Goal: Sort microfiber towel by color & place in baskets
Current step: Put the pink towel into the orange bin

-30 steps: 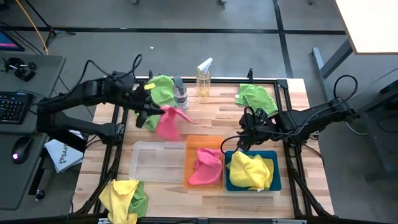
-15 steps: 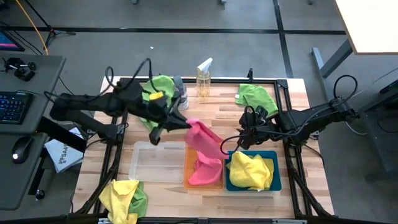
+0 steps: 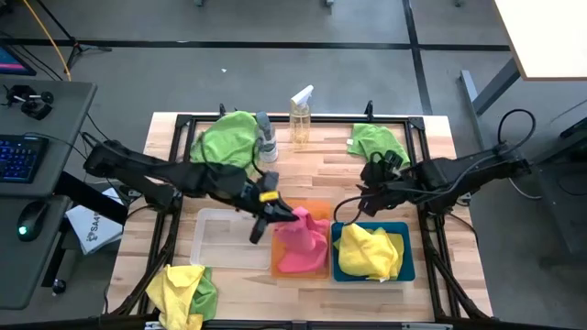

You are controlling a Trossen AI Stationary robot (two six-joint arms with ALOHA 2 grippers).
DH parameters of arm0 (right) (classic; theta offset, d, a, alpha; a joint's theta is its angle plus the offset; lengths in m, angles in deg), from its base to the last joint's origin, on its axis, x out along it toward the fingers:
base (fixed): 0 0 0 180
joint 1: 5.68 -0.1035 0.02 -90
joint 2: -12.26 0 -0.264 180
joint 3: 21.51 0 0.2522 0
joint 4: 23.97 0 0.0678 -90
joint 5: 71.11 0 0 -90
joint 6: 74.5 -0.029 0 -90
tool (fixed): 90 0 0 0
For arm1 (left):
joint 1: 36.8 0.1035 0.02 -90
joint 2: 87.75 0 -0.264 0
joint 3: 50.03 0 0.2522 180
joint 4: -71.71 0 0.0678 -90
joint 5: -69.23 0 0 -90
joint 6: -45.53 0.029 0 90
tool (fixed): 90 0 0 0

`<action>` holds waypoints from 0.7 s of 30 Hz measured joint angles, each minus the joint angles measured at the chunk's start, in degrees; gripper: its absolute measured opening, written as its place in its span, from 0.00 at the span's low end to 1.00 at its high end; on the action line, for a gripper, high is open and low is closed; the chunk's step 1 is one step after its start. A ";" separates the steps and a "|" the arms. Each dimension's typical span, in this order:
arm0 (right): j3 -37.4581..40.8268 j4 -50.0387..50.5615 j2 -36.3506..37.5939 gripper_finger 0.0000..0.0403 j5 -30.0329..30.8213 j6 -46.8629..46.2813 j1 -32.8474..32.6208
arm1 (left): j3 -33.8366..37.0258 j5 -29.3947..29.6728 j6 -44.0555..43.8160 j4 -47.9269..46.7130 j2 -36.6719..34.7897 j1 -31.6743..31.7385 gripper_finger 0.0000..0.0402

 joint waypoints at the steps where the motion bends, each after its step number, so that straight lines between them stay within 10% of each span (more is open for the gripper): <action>1: 0.00 -0.22 0.99 0.54 0.00 -1.00 0.00 | 1.82 -0.08 -0.76 2.62 0.64 0.02 0.00; 10: 0.00 -4.03 7.97 0.54 -1.80 -10.20 0.00 | 17.26 -6.91 -9.08 27.35 5.29 0.83 0.00; 21: 0.00 -12.29 6.64 0.54 -5.02 -13.15 0.00 | 30.29 0.03 -12.50 25.91 5.30 -0.02 0.00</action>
